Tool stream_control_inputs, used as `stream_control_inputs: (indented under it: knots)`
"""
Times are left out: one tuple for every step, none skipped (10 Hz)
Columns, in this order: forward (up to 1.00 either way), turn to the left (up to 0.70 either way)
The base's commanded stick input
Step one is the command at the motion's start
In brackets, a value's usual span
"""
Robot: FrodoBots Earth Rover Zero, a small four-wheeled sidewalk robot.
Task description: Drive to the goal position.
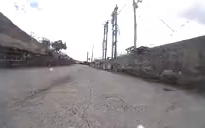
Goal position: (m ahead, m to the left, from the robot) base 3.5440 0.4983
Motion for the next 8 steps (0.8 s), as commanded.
stream_control_inputs:
  knots:
    - [0.7,0.0]
    - [0.7,0.0]
    - [0.7,0.0]
    - [0.7,0.0]
    - [0.7,0.0]
    - [0.7,0.0]
    - [0.7,0.0]
    - [0.7,0.0]
